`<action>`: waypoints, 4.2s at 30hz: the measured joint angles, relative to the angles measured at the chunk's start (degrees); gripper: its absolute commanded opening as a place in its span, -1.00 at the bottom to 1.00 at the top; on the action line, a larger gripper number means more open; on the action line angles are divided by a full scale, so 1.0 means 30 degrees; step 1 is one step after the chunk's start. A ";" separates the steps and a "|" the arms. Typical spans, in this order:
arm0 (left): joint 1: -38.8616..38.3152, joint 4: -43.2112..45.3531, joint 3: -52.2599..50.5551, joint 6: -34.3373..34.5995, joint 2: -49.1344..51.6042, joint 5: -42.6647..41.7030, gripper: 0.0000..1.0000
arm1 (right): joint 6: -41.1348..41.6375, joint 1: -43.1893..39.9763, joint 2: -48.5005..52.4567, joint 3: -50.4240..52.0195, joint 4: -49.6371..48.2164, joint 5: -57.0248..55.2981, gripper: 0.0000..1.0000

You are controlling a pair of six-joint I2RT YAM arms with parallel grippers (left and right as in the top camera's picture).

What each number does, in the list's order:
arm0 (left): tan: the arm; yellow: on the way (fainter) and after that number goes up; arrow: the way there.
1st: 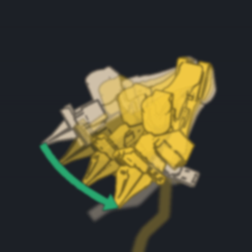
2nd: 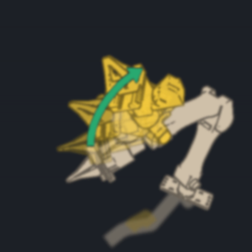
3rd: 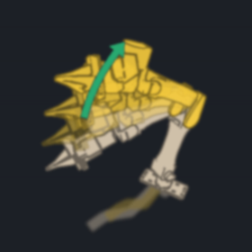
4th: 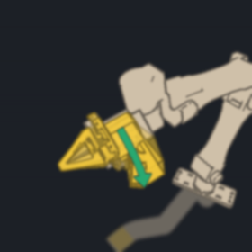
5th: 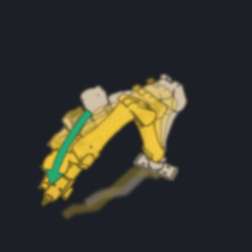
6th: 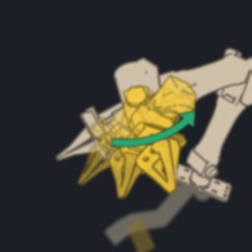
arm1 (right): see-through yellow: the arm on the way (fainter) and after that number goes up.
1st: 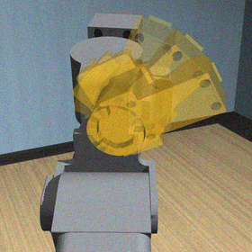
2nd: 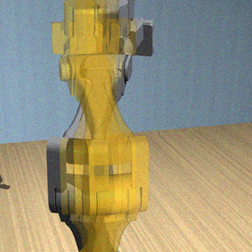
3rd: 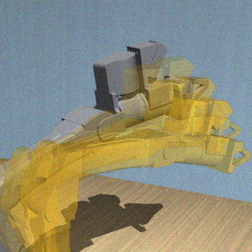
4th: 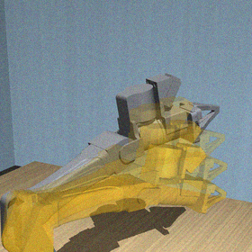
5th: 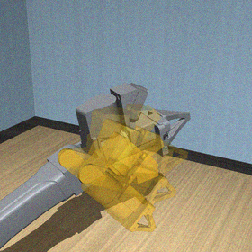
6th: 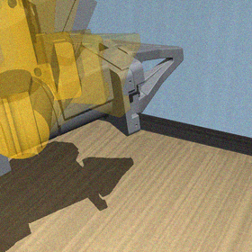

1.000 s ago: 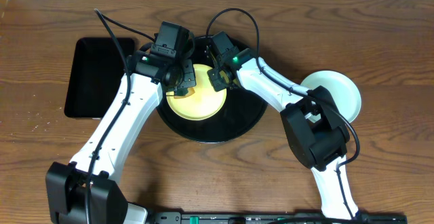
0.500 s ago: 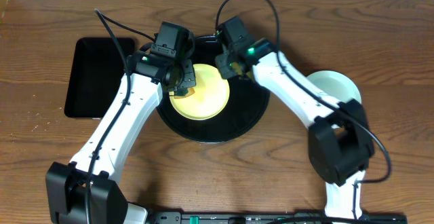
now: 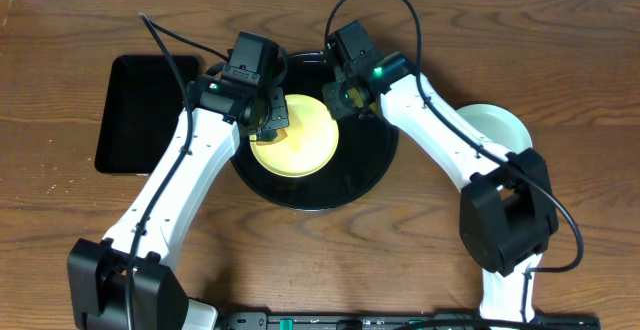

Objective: Clean dirty plates on tray and stack at the side

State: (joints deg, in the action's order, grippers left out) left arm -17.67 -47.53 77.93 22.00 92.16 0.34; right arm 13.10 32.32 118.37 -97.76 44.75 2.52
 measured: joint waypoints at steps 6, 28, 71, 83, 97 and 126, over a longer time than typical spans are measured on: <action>0.0000 -0.0007 0.0000 0.0000 0.0000 0.0007 -0.85 | 0.1253 -0.0393 0.0882 0.0000 0.1632 0.2266 -0.30; 0.0000 -0.0007 0.0000 0.0000 0.0000 0.0007 -0.85 | 0.3395 -0.1785 0.4473 -0.0117 0.2594 1.0462 -0.45; 0.0000 -0.0007 0.0000 0.0000 0.0000 0.0000 -0.85 | 0.1698 -0.3031 -0.0801 -0.0058 0.3665 0.2579 -0.97; 0.0000 -0.0007 0.0000 0.0000 0.0000 0.0007 -0.85 | 0.2943 0.0146 -0.1763 -0.0036 0.3949 -0.5712 -0.99; 0.0000 -0.0007 0.0000 0.0000 0.0000 0.0007 -0.85 | 0.4524 0.2550 -0.2674 -0.0036 0.4605 -1.3668 -0.98; 0.0007 -0.0007 -0.0007 0.0000 0.0000 0.0007 -0.85 | -0.0087 0.5719 -0.3548 -0.0029 0.1843 -2.0997 -0.99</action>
State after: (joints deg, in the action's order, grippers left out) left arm -17.65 -47.55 77.91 22.00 92.16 0.36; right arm 12.84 49.47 107.72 -97.84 50.28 -60.47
